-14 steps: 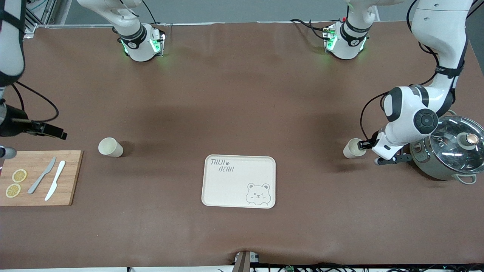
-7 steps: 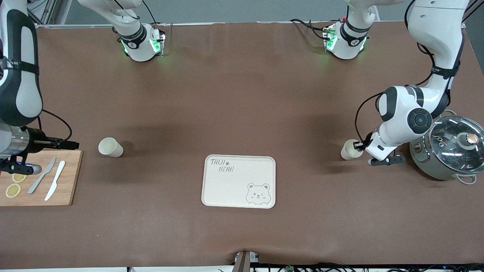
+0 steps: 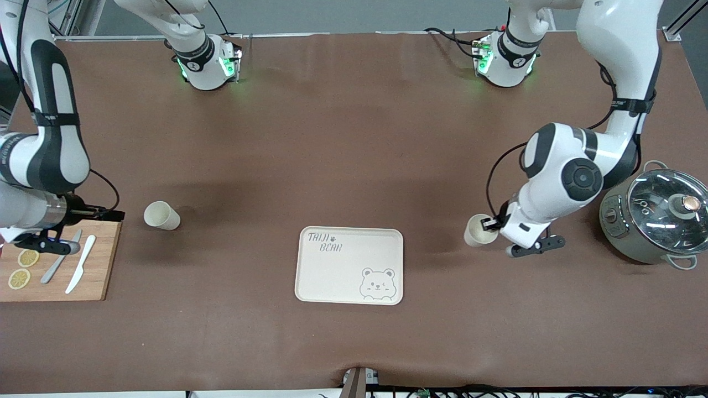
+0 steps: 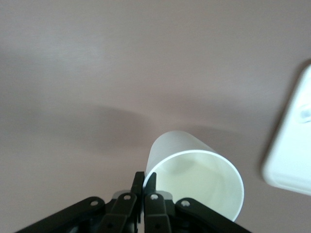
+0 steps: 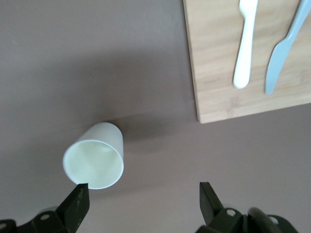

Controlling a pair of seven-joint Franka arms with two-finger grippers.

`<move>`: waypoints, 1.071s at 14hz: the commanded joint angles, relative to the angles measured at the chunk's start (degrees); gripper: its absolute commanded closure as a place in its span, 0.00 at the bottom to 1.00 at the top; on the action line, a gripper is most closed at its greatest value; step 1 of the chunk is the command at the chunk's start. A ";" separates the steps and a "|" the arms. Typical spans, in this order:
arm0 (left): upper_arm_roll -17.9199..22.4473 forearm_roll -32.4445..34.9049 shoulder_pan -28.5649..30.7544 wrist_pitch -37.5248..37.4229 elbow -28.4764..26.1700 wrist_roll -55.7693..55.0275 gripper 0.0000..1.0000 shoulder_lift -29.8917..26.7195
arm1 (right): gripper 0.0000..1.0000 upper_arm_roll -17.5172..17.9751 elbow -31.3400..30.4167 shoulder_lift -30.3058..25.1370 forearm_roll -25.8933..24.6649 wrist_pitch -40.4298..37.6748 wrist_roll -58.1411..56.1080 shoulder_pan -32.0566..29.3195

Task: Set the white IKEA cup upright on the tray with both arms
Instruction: 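Carry the cup onto the tray with the left gripper while the right gripper grasps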

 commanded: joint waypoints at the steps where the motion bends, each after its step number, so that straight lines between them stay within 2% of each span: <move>1: 0.29 -1.52 -4.41 -5.66 15.28 -8.28 1.00 9.53 | 0.00 0.83 -4.71 -1.48 -1.14 2.77 -0.61 -0.39; 3: 0.29 -1.69 -7.15 -5.23 20.55 -12.69 1.00 13.22 | 0.00 1.01 -8.40 -1.40 -0.88 6.72 -0.52 -0.21; 5: 0.90 -1.61 -10.31 -4.45 24.34 -17.43 1.00 16.65 | 0.14 1.01 -12.18 -1.40 -0.61 11.46 -0.34 0.75; 7: 0.90 -1.61 -12.51 -0.60 25.15 -19.99 1.00 18.85 | 0.29 1.01 -14.30 -1.31 -0.61 15.51 -0.17 1.02; 8: 0.90 -1.70 -13.22 1.43 25.15 -21.40 1.00 19.65 | 0.45 1.10 -14.57 -1.13 -0.44 15.70 0.01 0.93; 10: 0.90 -1.61 -15.32 3.90 25.06 -23.25 1.00 21.49 | 0.68 1.10 -14.83 -1.13 0.96 15.79 0.18 1.72; 11: 1.16 -1.26 -16.29 3.91 24.80 -23.69 1.00 22.11 | 0.87 1.10 -14.92 -1.13 1.23 15.70 0.18 1.81; 12: 1.51 -1.26 -16.82 3.91 24.71 -23.96 1.00 22.81 | 0.97 1.10 -14.92 -1.13 1.23 15.70 0.18 1.81; 13: 1.60 -1.26 -16.91 4.00 24.80 -23.96 1.00 23.51 | 1.00 1.10 -14.92 -1.05 1.23 15.70 0.18 1.90; 15: 1.60 -1.26 -17.44 4.00 24.80 -23.70 1.00 24.05 | 1.00 1.18 -14.66 -1.22 1.23 15.18 0.27 1.99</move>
